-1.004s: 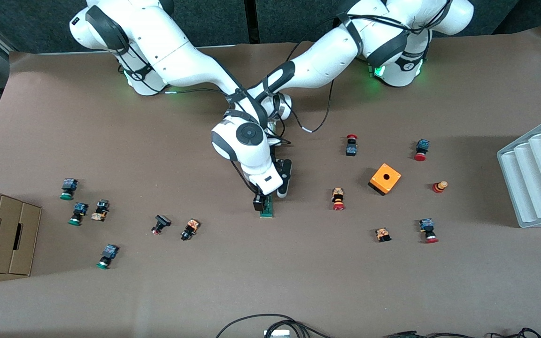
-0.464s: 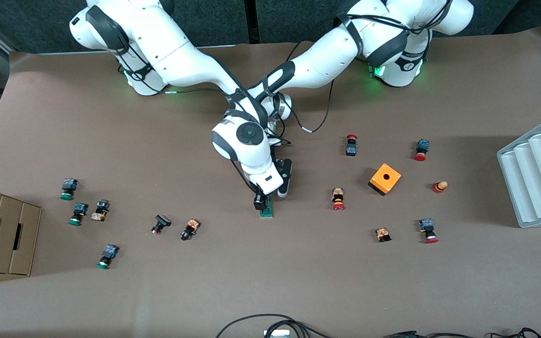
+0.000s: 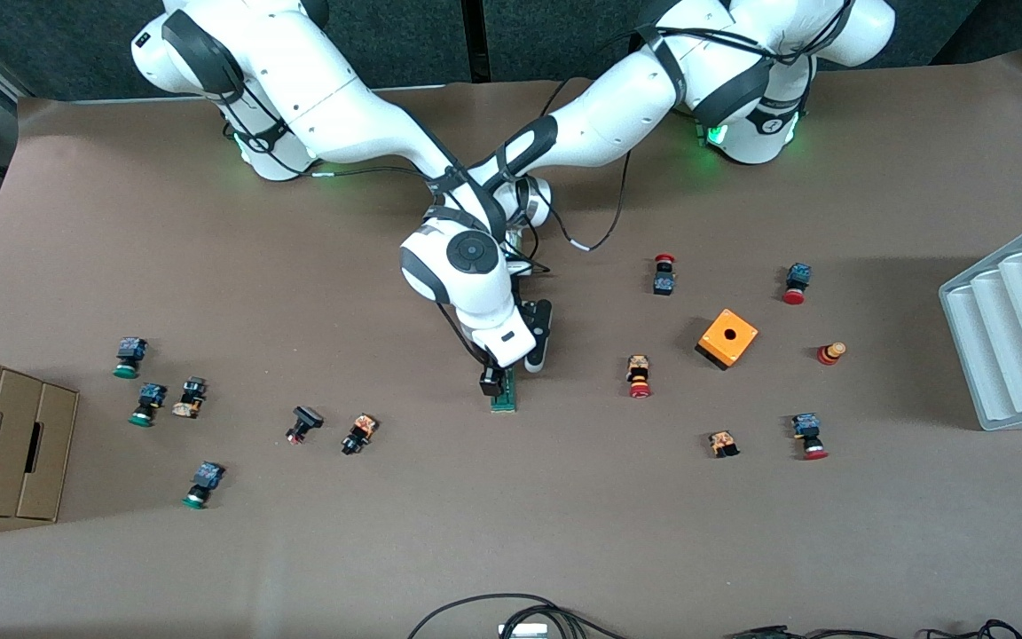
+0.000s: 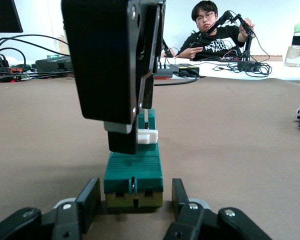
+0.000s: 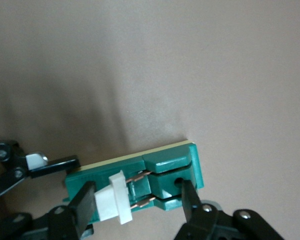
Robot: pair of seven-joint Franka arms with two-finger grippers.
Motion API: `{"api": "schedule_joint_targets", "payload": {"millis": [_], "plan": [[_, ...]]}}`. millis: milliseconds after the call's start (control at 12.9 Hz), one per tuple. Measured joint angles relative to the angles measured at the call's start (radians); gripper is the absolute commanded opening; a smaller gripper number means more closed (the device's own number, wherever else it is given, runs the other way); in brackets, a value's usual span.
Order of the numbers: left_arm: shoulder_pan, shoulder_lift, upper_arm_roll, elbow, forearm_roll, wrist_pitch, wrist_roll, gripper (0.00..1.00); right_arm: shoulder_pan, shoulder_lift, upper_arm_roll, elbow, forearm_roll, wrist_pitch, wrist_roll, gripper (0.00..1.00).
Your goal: Close load switch with both arms
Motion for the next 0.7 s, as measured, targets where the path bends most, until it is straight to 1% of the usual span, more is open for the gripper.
{"api": "schedule_joint_targets", "payload": {"millis": [386, 464, 695], "plan": [[0.0, 0.0, 0.0, 0.0, 0.0, -0.001, 0.0, 0.62, 0.0, -0.002, 0.0, 0.0, 0.0, 0.0, 0.0, 0.75], [0.0, 0.0, 0.0, 0.0, 0.0, -0.001, -0.001, 0.6, 0.0, -0.003, 0.0, 0.0, 0.0, 0.0, 0.0, 0.75], [0.0, 0.0, 0.0, 0.0, 0.0, -0.002, -0.001, 0.59, 0.0, -0.006, 0.0, 0.001, 0.0, 0.0, 0.0, 0.75]]}}
